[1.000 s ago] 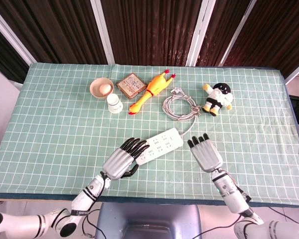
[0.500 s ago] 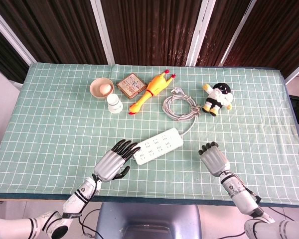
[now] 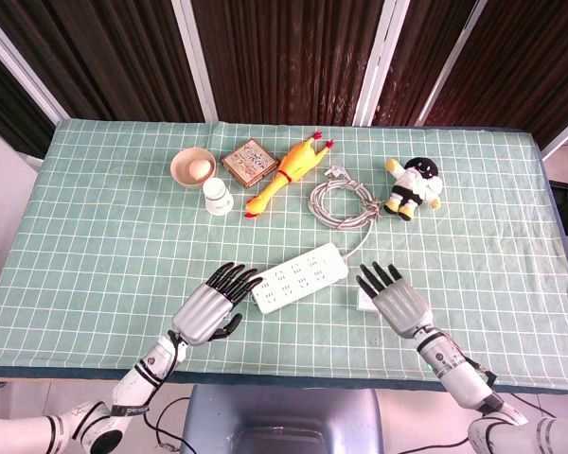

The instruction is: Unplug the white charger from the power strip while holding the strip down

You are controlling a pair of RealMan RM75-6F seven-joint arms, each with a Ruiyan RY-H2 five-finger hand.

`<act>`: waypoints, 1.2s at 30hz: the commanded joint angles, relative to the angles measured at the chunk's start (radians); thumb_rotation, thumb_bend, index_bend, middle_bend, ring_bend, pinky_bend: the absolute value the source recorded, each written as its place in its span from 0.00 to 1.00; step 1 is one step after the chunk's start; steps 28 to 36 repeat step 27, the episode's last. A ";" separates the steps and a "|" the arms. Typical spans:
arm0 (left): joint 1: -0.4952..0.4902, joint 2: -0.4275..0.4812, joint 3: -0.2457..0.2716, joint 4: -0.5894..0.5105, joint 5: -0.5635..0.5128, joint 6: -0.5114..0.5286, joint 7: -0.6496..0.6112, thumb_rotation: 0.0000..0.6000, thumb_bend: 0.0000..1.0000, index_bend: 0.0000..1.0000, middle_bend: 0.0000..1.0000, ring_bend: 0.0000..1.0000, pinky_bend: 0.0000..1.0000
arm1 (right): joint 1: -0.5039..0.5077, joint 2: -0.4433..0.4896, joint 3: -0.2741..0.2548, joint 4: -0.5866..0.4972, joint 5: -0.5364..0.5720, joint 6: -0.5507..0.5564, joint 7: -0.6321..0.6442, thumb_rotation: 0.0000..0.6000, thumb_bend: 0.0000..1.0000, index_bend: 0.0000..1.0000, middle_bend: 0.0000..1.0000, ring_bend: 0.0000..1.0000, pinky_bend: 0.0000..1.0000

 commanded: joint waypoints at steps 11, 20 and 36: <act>0.268 0.262 0.214 0.005 0.220 0.361 -0.137 0.91 0.52 0.00 0.01 0.00 0.07 | -0.343 0.113 -0.072 -0.125 -0.157 0.460 0.362 1.00 0.24 0.00 0.00 0.00 0.00; 0.388 0.273 0.219 0.192 0.163 0.443 -0.349 1.00 0.54 0.00 0.00 0.00 0.06 | -0.441 0.116 -0.075 -0.054 -0.253 0.579 0.474 1.00 0.24 0.00 0.00 0.00 0.00; 0.402 0.291 0.199 0.179 0.182 0.469 -0.364 1.00 0.54 0.00 0.00 0.00 0.06 | -0.436 0.119 -0.056 -0.049 -0.227 0.518 0.459 1.00 0.23 0.00 0.00 0.00 0.00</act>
